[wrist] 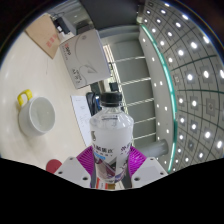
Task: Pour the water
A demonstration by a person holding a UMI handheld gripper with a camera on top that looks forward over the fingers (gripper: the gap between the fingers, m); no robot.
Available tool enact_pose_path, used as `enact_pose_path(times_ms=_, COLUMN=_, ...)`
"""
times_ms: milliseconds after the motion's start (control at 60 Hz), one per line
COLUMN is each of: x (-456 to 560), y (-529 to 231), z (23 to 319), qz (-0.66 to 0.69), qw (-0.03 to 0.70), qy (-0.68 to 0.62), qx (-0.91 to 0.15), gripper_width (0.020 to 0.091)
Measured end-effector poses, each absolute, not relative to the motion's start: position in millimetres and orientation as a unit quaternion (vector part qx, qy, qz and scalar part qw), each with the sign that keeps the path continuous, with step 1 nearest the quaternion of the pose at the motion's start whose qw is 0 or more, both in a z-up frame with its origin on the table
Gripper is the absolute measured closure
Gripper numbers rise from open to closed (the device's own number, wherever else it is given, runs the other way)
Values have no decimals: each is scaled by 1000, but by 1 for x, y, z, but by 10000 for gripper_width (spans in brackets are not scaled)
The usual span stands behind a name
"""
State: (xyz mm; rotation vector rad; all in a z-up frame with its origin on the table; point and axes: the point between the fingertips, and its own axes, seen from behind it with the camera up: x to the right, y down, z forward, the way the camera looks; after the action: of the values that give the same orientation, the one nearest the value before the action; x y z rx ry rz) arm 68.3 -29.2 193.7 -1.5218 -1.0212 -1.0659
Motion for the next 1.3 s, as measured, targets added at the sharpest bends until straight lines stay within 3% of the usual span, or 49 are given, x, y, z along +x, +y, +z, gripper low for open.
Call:
enact_pose_path(times_ms=133, x=82, y=-32, z=197, qz=-273, qw=556, qy=-279, qx=-733, gripper_width=698)
enact_pose_path(times_ms=350, x=107, y=-31, z=137, qz=-63, qw=569, qy=-130, qx=-810, gripper_width=698)
enact_pose_path(times_ms=617, x=109, y=-29, z=60, qz=39, qw=552, qy=-77, qx=-829, gripper_width=696)
enact_pose_path(times_ms=767, x=110, y=-31, z=48, qz=50, qw=567, qy=-70, qx=-819, gripper_width=680)
enact_pose_path(times_ms=933, x=112, y=-33, z=46, qz=46, qw=555, qy=-68, qx=-828, gripper_width=515)
enact_pose_path(times_ms=1000, x=114, y=-41, z=34, qz=47, qw=523, qy=-68, qx=-848, gripper_width=248)
enact_pose_path(times_ms=1150, x=124, y=-66, z=47, qz=12, qw=496, qy=-50, qx=-867, gripper_width=239)
enact_pose_path(times_ms=1300, x=121, y=-117, z=90, qz=-31, qw=464, qy=-26, qx=-885, gripper_width=241)
